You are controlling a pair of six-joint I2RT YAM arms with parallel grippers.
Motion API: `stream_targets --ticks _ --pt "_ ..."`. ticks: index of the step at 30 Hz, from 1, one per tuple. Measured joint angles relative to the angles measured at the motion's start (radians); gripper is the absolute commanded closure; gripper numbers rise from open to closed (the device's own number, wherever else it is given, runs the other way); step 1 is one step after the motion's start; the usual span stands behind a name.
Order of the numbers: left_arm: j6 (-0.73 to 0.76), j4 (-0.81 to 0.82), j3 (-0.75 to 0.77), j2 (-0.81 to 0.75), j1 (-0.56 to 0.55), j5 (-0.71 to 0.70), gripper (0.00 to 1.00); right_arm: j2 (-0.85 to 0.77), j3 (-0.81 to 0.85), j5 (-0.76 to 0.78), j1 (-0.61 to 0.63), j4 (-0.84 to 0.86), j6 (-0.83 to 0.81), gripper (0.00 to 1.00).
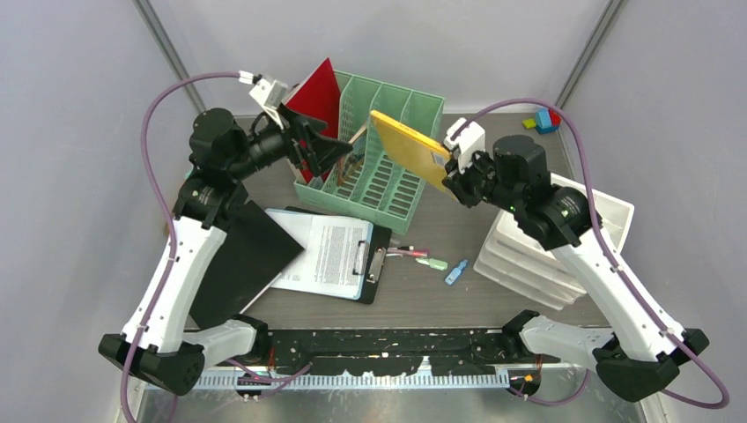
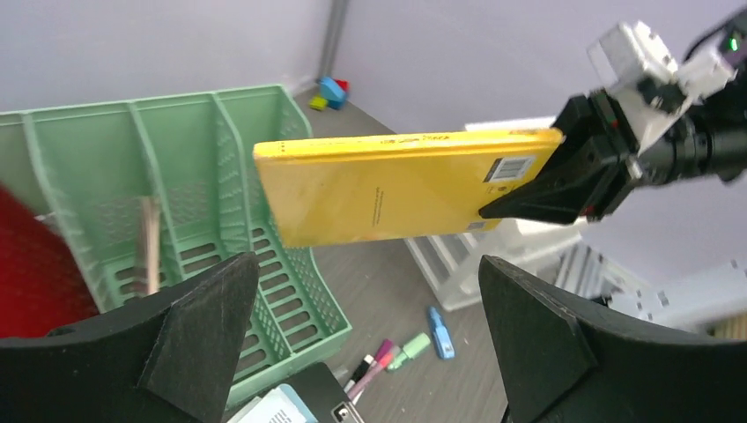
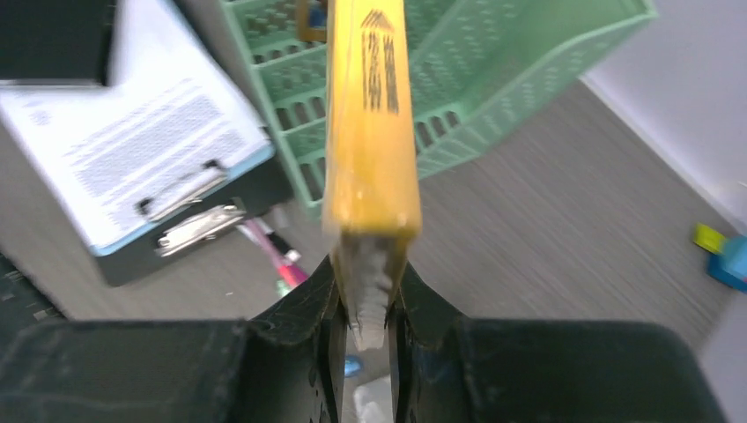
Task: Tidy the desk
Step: Pick up the book from the center of the board.
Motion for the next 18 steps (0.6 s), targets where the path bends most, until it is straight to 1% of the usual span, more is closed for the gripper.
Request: stream_targets --ticks 4,8,10,14,18 --pt "-0.063 -0.097 0.098 0.023 0.000 -0.138 0.00 0.063 0.027 0.208 0.035 0.019 -0.037 1.00" --pt "-0.181 -0.152 0.164 0.082 0.000 -0.226 0.00 0.124 0.023 0.438 0.155 0.090 -0.138 1.00" --pt "-0.233 -0.171 0.171 0.108 0.000 -0.254 0.00 0.151 0.023 0.519 0.206 0.135 -0.195 1.00" --pt "-0.324 -0.209 0.170 0.153 0.002 -0.281 0.00 0.194 0.021 0.633 0.279 0.241 -0.294 1.00" --pt "-0.425 -0.210 0.133 0.163 0.020 -0.271 0.00 0.218 0.021 0.708 0.315 0.321 -0.365 1.00"
